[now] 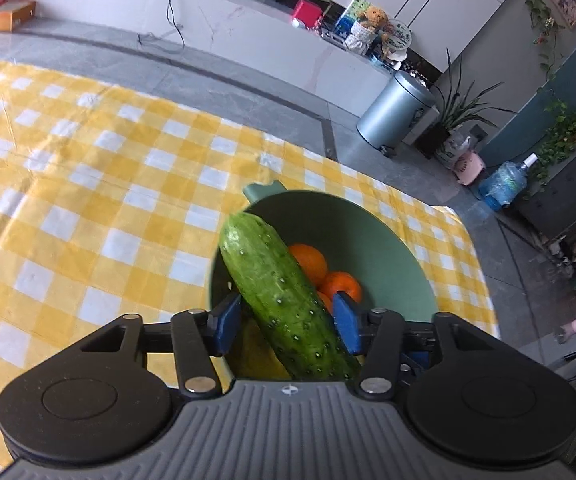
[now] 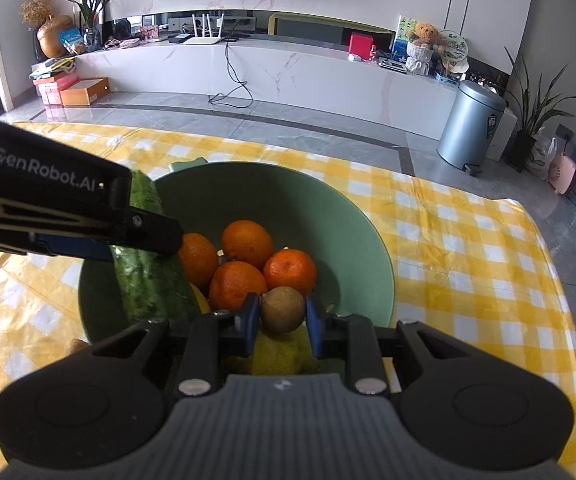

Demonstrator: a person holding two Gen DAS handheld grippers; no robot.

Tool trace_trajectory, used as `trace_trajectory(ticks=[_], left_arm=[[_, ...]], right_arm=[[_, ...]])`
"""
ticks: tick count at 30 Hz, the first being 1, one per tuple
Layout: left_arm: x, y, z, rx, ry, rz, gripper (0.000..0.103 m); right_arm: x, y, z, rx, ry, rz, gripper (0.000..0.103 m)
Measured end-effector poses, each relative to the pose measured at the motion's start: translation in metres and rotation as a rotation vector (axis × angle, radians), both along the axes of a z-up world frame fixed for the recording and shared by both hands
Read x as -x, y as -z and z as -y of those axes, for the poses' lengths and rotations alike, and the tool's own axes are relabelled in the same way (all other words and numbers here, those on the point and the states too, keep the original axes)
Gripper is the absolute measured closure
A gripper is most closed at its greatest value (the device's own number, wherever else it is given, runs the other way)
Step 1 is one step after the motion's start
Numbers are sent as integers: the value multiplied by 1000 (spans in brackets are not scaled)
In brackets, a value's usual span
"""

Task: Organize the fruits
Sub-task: 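Lower the cucumber and kiwi into the colander and open both tools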

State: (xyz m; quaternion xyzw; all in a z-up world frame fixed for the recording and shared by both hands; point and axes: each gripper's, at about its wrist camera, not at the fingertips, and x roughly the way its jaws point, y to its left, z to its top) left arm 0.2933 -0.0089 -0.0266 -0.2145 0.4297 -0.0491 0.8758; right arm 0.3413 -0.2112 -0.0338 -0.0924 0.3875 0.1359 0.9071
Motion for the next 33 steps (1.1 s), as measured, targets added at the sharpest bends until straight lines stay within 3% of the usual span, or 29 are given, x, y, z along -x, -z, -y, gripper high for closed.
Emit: trace_trajectory(ticks=[5,11,14,20,25,33], left_arm=[[5,-3,8,-77,12,39,37],[12,-8,12,-99,29,54,36],[19,-13,15,-136,36,79,36],[33,-28,17,-167,64,123,36],[50,-43,18,-206,85,160,33],[86,-52,8,-234,118,169,32]], right_arm=[[-3,0,-4,30,-9,0,81],[-3,-1,-5,50,-12,-4,80],[-2,-2,-4,43,-3,-3,67],[8,-9,-4,41,4,17,61],[22,-23,-2,2,24,54,45],[64,-37,-6,-85,53,99,37]])
